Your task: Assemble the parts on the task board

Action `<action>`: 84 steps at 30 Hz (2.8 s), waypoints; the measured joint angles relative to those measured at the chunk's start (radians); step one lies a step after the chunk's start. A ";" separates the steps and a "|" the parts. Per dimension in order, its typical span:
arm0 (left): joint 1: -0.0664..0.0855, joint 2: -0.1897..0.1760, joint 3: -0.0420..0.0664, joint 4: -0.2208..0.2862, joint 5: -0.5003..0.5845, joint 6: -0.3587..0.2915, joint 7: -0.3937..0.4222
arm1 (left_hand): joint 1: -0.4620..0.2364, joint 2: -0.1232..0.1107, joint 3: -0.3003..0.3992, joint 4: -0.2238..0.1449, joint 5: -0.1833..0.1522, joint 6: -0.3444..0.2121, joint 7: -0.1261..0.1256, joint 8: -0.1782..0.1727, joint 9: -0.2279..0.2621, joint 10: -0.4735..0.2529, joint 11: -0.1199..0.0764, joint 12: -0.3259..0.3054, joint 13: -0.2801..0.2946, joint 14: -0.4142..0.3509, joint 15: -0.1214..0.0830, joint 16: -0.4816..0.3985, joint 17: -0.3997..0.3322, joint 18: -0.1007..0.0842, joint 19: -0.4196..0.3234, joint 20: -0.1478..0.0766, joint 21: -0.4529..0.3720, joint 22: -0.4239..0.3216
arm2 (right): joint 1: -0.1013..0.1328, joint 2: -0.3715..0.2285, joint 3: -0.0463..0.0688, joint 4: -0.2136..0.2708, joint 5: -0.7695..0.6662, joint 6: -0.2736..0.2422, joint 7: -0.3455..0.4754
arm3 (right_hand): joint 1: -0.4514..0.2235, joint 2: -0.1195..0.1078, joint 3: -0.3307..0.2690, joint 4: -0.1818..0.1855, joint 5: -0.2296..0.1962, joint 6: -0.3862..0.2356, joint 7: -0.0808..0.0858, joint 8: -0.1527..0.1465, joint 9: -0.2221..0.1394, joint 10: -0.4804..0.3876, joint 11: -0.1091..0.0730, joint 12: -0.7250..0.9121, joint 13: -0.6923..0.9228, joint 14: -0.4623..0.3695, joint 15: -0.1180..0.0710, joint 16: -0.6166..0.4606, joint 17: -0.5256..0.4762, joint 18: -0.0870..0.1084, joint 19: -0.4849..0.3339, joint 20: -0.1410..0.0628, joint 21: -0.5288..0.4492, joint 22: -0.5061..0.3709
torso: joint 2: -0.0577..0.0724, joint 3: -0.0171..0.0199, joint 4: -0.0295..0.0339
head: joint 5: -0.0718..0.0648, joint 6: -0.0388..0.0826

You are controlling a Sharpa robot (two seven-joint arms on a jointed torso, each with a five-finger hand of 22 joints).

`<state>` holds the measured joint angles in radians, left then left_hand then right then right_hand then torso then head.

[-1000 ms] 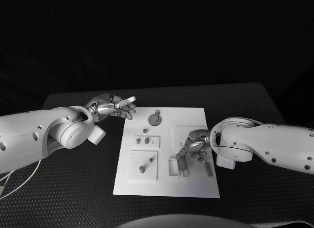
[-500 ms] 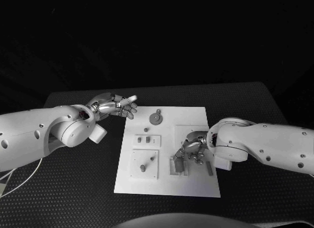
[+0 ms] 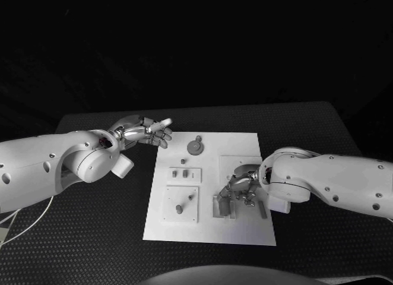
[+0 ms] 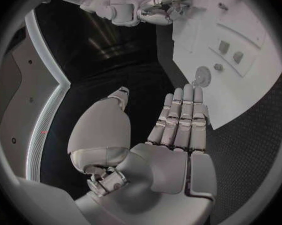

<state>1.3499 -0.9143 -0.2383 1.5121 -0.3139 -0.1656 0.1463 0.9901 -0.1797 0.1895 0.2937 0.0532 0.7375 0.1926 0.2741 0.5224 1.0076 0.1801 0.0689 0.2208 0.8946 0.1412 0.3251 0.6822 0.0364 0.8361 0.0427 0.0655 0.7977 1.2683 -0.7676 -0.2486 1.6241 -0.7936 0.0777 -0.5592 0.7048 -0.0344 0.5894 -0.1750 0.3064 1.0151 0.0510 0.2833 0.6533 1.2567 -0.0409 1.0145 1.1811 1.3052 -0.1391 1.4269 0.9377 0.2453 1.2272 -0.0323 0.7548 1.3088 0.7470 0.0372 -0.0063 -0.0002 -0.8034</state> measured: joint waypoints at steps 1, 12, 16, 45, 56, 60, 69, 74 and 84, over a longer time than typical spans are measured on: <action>0.000 0.000 0.000 0.000 0.000 0.000 0.000 | 0.000 0.000 0.000 0.000 0.000 0.000 0.000 0.000 0.000 0.000 0.000 0.000 0.000 0.000 0.000 0.000 0.000 0.000 0.000 0.000 0.000 0.000 | -0.001 0.000 0.000 0.000 0.000 0.001 0.000 | -0.003 0.002 -0.001 0.006 0.000 0.000 0.000 0.000 0.000 0.000 0.000 0.000 0.000 0.000 0.000 0.000 0.000 0.000 0.000 0.000 0.000 0.000 | 0.000 0.0000 0.0001 | 0.000 0.000; 0.000 -0.002 0.000 0.001 0.000 0.002 -0.003 | 0.000 0.000 0.000 0.000 0.000 0.000 0.000 0.000 0.001 0.000 0.000 0.000 0.000 0.000 0.000 0.000 0.001 0.000 0.000 0.000 0.000 0.000 | -0.006 0.001 0.000 0.000 -0.002 0.003 -0.005 | -0.013 0.005 0.003 0.012 0.000 0.000 0.000 0.000 -0.007 0.000 0.000 0.000 0.002 0.000 0.000 0.000 0.000 0.000 0.000 0.000 0.000 0.000 | 0.000 0.0000 0.0006 | 0.002 0.000; 0.000 -0.003 0.000 0.001 0.000 0.002 -0.004 | 0.000 0.000 0.000 0.000 0.000 0.000 0.000 0.000 0.001 0.000 0.000 0.000 -0.001 0.000 0.000 0.000 0.001 0.000 0.000 0.000 0.000 0.000 | -0.009 0.001 0.000 0.001 -0.005 0.003 -0.006 | -0.019 -0.001 0.003 0.013 0.000 0.000 0.000 0.000 -0.007 0.002 0.002 0.000 0.002 0.000 0.001 0.000 0.000 0.000 0.000 0.000 0.000 0.000 | 0.000 -0.0004 0.0006 | 0.003 0.000; 0.000 -0.006 0.000 0.002 0.001 0.015 -0.012 | 0.000 0.000 -0.003 0.003 0.000 0.000 0.000 0.000 0.001 0.000 0.000 0.000 -0.001 0.000 0.000 0.000 0.003 0.000 0.000 0.000 0.000 0.000 | -0.017 0.006 0.000 -0.003 -0.036 -0.005 -0.005 | -0.050 -0.115 0.044 0.079 0.004 0.035 0.007 -0.010 -0.007 -0.012 0.003 -0.004 0.004 -0.015 -0.007 -0.007 -0.030 0.004 -0.004 0.000 0.000 0.000 | 0.000 0.0001 -0.0001 | 0.007 -0.004; 0.000 -0.006 0.000 0.002 -0.008 0.024 -0.013 | 0.003 -0.017 0.005 0.001 0.000 -0.007 0.000 0.004 0.003 0.000 0.000 0.000 -0.004 0.000 0.000 -0.004 0.008 0.000 0.000 0.000 0.000 -0.001 | -0.018 0.008 0.001 -0.004 -0.047 -0.006 -0.005 | -0.040 -0.162 0.067 0.118 0.004 0.027 0.015 -0.017 -0.004 -0.015 0.007 -0.008 0.004 -0.016 -0.005 -0.015 -0.032 0.004 -0.006 0.001 0.000 0.000 | 0.000 0.0000 -0.0001 | 0.007 -0.005; 0.000 -0.006 0.000 0.002 -0.011 0.026 -0.013 | 0.000 -0.019 0.012 0.002 0.000 -0.007 0.000 0.004 0.004 0.000 0.000 0.000 -0.004 0.000 0.000 -0.004 0.010 0.000 0.000 0.000 0.000 -0.001 | -0.018 0.009 0.001 -0.004 -0.050 -0.006 -0.005 | -0.037 -0.165 0.070 0.130 0.004 0.027 0.016 -0.017 -0.004 -0.015 0.007 -0.008 0.004 -0.017 -0.005 -0.015 -0.032 0.004 -0.006 0.001 0.000 0.000 | 0.000 0.0000 -0.0001 | 0.008 -0.005; 0.000 -0.006 0.000 0.002 -0.015 0.027 -0.015 | 0.003 -0.022 0.015 0.000 0.000 -0.007 0.000 0.004 0.004 0.000 0.000 0.000 -0.004 0.000 0.000 -0.004 0.012 0.000 0.000 0.000 0.000 -0.001 | -0.019 0.011 0.001 -0.004 -0.057 -0.004 -0.004 | -0.028 -0.182 0.072 0.136 0.004 0.024 0.019 -0.017 -0.002 -0.015 0.007 -0.008 0.004 -0.017 -0.004 -0.015 -0.032 0.005 -0.006 0.002 0.000 0.000 | 0.000 -0.0005 -0.0001 | 0.007 -0.005; 0.000 -0.006 0.000 0.002 -0.016 0.028 -0.016 | 0.004 -0.023 0.020 0.000 0.000 -0.007 0.000 0.004 0.004 0.000 0.000 0.000 -0.005 0.000 0.000 -0.004 0.011 0.000 0.000 0.000 0.000 -0.001 | -0.019 0.013 0.001 -0.003 -0.063 -0.002 -0.004 | -0.028 -0.182 0.072 0.136 0.004 0.024 0.019 -0.017 0.000 -0.015 0.007 -0.008 0.004 -0.017 -0.003 -0.015 -0.032 0.005 -0.006 0.002 0.000 0.000 | 0.000 -0.0005 0.0000 | 0.007 -0.006; 0.000 -0.007 0.000 0.002 -0.017 0.031 -0.018 | 0.004 -0.023 0.020 0.000 0.000 -0.007 0.000 0.004 0.005 0.000 0.000 0.000 -0.005 0.000 0.000 -0.004 0.013 0.000 0.000 0.000 0.000 -0.001 | -0.024 0.015 0.002 -0.003 -0.075 -0.004 -0.004 | -0.019 -0.207 0.073 0.163 0.004 0.016 0.027 -0.021 0.004 -0.023 0.009 -0.012 0.004 -0.019 -0.002 -0.019 -0.032 0.004 -0.011 0.000 0.000 0.000 | 0.000 -0.0005 0.0004 | 0.010 -0.008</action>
<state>1.3500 -0.9212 -0.2384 1.5145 -0.3306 -0.1349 0.1288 0.9944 -0.2025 0.2091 0.2937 0.0532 0.7305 0.1927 0.2781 0.5270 1.0077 0.1800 0.0688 0.2160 0.8946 0.1413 0.3212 0.6949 0.0361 0.8363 0.0428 0.0655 0.7970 1.2445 -0.7525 -0.2467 1.6211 -0.8687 0.0742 -0.5634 0.6860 -0.2416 0.6621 -0.0119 0.3099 1.0315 0.0775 0.2628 0.6568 1.2333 -0.0324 1.0028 1.1851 1.2862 -0.1407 1.4075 0.9060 0.2497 1.2161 -0.0324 0.7548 1.3088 0.7472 0.0367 -0.0059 0.0102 -0.8115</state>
